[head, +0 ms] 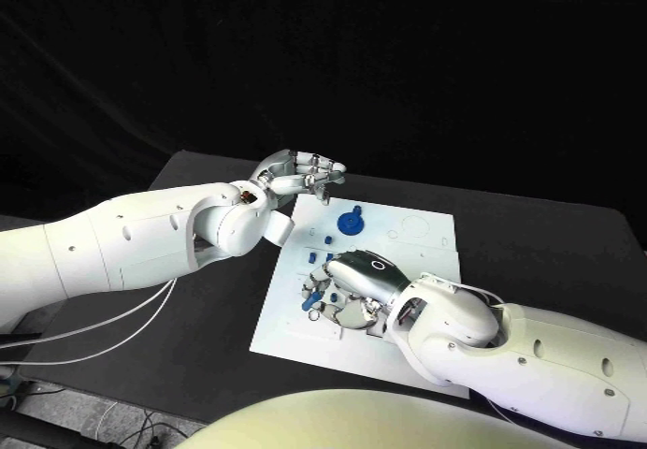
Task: Assemble the parts on the task board
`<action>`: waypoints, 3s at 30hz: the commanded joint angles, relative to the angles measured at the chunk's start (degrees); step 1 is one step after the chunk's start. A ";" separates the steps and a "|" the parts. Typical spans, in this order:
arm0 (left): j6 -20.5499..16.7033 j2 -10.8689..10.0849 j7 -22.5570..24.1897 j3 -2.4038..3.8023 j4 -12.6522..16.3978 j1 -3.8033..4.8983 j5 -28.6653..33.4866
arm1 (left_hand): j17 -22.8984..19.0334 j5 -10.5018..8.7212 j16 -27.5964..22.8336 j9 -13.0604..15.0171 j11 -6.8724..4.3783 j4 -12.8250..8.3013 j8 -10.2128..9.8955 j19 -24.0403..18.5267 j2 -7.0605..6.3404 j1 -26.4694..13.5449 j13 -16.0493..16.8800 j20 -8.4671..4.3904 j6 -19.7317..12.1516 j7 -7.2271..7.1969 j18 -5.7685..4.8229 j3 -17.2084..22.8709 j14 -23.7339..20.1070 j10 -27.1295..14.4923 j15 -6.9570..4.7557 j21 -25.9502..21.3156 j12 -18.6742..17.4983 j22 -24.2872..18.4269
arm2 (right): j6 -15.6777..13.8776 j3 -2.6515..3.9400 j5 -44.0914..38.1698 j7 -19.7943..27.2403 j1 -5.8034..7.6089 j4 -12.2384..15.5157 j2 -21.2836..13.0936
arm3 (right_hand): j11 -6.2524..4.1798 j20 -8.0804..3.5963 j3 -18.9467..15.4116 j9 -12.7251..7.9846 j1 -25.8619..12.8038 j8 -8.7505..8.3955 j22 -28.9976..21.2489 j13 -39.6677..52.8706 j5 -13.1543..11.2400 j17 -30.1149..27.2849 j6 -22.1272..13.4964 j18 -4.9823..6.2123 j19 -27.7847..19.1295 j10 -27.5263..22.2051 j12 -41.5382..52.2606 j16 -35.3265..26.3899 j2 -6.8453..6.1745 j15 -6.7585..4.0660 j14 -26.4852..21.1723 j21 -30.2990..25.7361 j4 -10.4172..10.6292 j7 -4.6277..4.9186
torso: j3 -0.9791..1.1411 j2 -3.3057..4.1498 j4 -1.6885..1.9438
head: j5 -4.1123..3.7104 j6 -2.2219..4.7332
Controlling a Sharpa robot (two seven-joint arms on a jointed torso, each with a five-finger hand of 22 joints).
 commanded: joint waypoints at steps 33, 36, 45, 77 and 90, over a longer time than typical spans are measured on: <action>1.15 0.15 0.24 0.03 0.01 0.04 0.05 | -0.07 -0.02 -0.24 -0.08 -0.20 0.20 0.20 0.19 0.44 -0.19 0.07 0.20 -0.37 0.03 0.81 -0.04 -0.56 -0.37 -0.01 -0.35 0.30 -0.06 | 7.94 -0.42 -8.77 -3.42 -1.37 -4.15 2.68 | -2.14 -0.06 0.17 1.77 -0.31 0.18 -0.06 0.10 0.31 5.05 0.18 -0.71 -0.22 2.26 -0.31 0.13 0.44 -0.21 3.94 -0.26 -0.32 0.30 | 0.04 -0.01 -0.06 | 0.65 -1.06; 1.14 0.12 0.23 0.03 0.02 0.04 0.05 | -0.07 -0.02 -0.24 -0.08 -0.20 0.20 0.20 0.19 0.44 -0.19 0.07 0.20 -0.37 0.03 0.81 -0.04 -0.56 -0.37 -0.01 -0.35 0.30 -0.06 | 8.73 -0.49 -9.19 -3.58 -1.44 -4.29 2.88 | -2.15 -0.05 0.19 1.79 -0.32 0.18 -0.07 0.11 0.33 5.02 0.17 -0.71 -0.24 2.28 -0.32 0.13 0.44 -0.20 3.93 -0.28 -0.35 0.29 | 0.02 0.01 -0.08 | 0.70 -1.06; 1.14 0.15 0.19 0.03 0.01 0.04 0.05 | -0.10 -0.03 -0.26 -0.11 -0.20 0.21 0.37 0.19 0.46 -0.16 0.13 0.20 -0.46 0.03 0.81 -0.06 -0.60 -0.53 -0.01 -0.41 0.58 -0.09 | 9.99 -0.75 -10.24 -3.92 -1.57 -4.58 3.79 | -2.08 -0.04 0.13 1.85 -0.52 0.13 -0.28 0.15 0.34 5.06 -0.02 -0.65 -0.43 2.16 -0.46 0.14 0.21 -0.17 3.94 -0.58 -0.43 0.35 | 0.02 0.00 -0.07 | 0.69 -1.06; 1.17 -0.27 0.01 -0.18 -0.08 0.02 0.07 | -0.12 -0.06 -0.28 -0.13 -0.19 0.23 0.48 0.20 0.43 -0.16 0.16 0.20 -0.55 0.05 0.81 -0.12 -0.61 -0.68 -0.01 -0.45 0.79 -0.12 | -9.77 0.16 2.13 0.53 0.35 4.08 -9.73 | 0.32 2.07 -15.93 0.93 -0.81 -4.72 -3.70 -0.15 4.63 1.43 -7.72 0.21 -1.58 -7.86 5.90 -1.18 -1.47 1.98 3.17 -6.88 7.34 2.76 | 0.08 -0.24 -0.56 | -1.84 -0.48; 1.25 -0.68 0.07 -0.60 -0.08 -0.06 0.19 | -0.13 -0.09 -0.28 -0.15 -0.16 0.36 0.57 0.20 0.33 -0.34 0.18 0.22 -0.61 0.06 0.80 -0.27 -0.62 -0.78 0.03 -0.50 0.93 -0.14 | -0.02 -0.09 13.56 -8.35 3.93 8.04 -26.16 | -4.67 -1.73 -18.67 4.98 -4.93 -0.83 7.88 30.15 0.44 4.45 -2.72 -2.52 4.80 6.71 34.12 0.42 -2.78 -2.40 3.99 6.56 15.84 -1.47 | 0.03 -0.88 -1.84 | -7.33 -0.63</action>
